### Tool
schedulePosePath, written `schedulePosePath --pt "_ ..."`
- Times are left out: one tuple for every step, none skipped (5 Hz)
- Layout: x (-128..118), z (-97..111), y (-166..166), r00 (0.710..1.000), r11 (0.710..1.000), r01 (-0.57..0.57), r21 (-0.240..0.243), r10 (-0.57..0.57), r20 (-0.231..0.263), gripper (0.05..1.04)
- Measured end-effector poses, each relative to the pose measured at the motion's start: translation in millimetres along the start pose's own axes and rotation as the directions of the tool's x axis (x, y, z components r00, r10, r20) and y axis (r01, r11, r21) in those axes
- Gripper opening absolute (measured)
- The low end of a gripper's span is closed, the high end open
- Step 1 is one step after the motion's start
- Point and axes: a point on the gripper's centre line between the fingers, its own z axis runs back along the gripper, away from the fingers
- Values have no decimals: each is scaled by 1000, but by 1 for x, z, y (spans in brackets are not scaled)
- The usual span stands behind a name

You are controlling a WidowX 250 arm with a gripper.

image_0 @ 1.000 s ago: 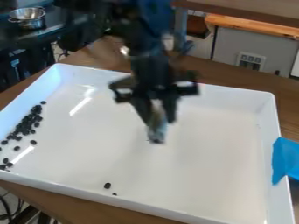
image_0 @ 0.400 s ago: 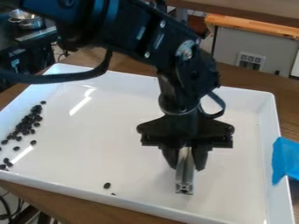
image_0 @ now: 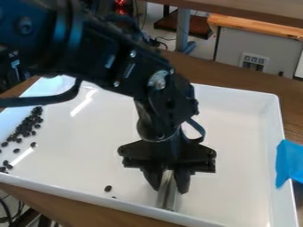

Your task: Sweep into pile

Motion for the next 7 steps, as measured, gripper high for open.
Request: schedulePosePath --pt "-7 0 6 1000 1000 1 2 -1 -6 375" --pt "-5 -1 15 1000 1000 1 2 -1 5 375" --pt "0 -2 28 1000 1000 3 5 -3 9 375" --pt "7 -3 45 1000 1000 5 16 -5 30 375" --pt "15 -4 70 999 999 2 37 -4 51 375" --pt "19 -2 92 998 998 20 55 -24 60 375" --pt "22 2 122 999 997 26 75 -29 44 375"
